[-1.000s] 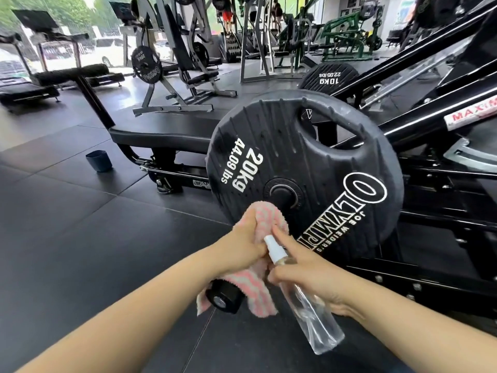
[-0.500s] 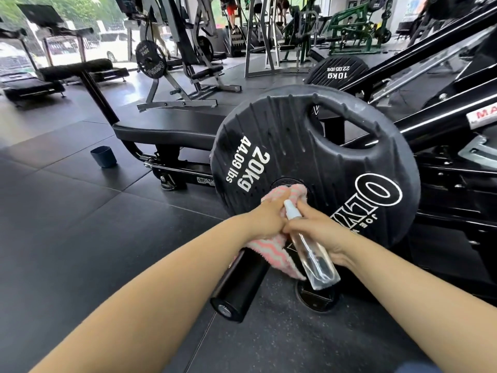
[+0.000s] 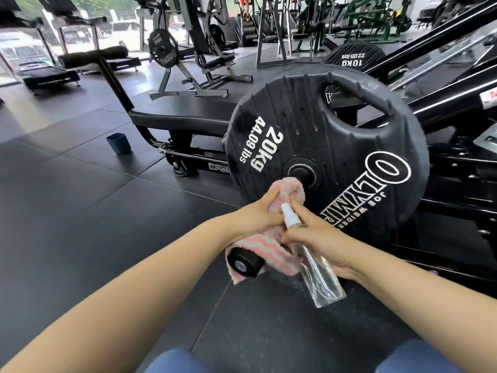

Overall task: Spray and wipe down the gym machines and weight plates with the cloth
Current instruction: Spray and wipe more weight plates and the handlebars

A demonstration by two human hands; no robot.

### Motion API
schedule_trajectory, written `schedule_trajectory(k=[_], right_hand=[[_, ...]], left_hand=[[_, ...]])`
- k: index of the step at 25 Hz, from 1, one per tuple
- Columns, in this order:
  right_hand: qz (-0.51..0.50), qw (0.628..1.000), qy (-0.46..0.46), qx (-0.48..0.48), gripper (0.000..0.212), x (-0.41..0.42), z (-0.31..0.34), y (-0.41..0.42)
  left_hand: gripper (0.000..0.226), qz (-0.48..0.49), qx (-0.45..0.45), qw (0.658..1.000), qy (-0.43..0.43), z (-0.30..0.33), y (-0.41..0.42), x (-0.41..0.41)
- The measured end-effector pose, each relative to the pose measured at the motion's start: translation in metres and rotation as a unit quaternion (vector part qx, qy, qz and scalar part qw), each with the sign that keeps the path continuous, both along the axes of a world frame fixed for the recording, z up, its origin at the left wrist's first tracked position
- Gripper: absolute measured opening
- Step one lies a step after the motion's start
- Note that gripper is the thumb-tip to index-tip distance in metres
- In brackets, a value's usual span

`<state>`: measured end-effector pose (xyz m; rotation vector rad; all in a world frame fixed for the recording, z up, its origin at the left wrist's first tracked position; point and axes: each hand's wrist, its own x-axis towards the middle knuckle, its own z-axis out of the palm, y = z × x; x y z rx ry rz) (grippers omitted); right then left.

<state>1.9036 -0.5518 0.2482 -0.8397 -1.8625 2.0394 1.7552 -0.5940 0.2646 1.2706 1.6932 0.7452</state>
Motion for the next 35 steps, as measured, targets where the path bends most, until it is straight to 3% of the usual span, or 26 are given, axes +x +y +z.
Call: schedule_trajectory(k=[4,7,10,13,16,19,23,25,30,32,34,35], right_hand=[[0.062,0.996,-0.016,0.062,0.081,0.017,0.006,-0.041],[0.078,0.996,-0.003,0.046,0.08,0.023,0.011,-0.052],[0.085,0.996,0.028,0.003,0.062,0.022,0.017,-0.054],[0.081,0.997,0.019,0.001,0.07,0.023,0.013,-0.05],[0.092,0.996,0.006,0.001,0.084,0.025,0.009,-0.045],[0.076,0.997,0.001,-0.001,0.081,0.025,0.007,-0.044],[0.056,0.998,0.014,-0.027,0.07,0.024,0.003,-0.047],[0.037,0.997,0.037,-0.061,0.06,0.023,0.003,-0.043],[-0.027,0.981,0.083,-0.175,0.054,0.021,0.004,-0.027],[-0.028,0.978,0.091,-0.188,0.05,0.018,0.006,-0.027],[-0.034,0.977,0.094,-0.189,0.046,0.015,0.005,-0.024],[-0.047,0.976,0.095,-0.189,0.045,0.013,0.003,-0.021]], left_hand=[[0.082,0.053,0.032,0.998,0.01,-0.009,-0.068,0.004],[0.055,0.143,0.118,0.983,-0.012,-0.022,-0.094,0.02],[0.024,0.232,0.197,0.952,-0.028,-0.038,-0.1,0.033],[0.04,0.227,0.235,0.945,0.015,-0.053,-0.101,0.028],[0.051,0.175,0.199,0.964,-0.007,-0.058,-0.105,0.011],[0.061,0.148,0.14,0.973,-0.108,-0.061,-0.113,0.006],[0.039,0.191,0.028,0.92,-0.342,-0.048,-0.119,0.013],[0.047,0.193,-0.029,0.915,-0.354,-0.034,-0.104,0.006],[0.036,0.102,-0.07,0.971,-0.206,0.002,-0.063,-0.007],[0.024,0.065,-0.03,0.997,0.016,0.009,-0.043,-0.008],[0.023,0.011,0.032,0.955,0.295,0.021,-0.02,-0.003],[0.024,-0.012,0.063,0.929,0.364,0.026,-0.008,0.002]])
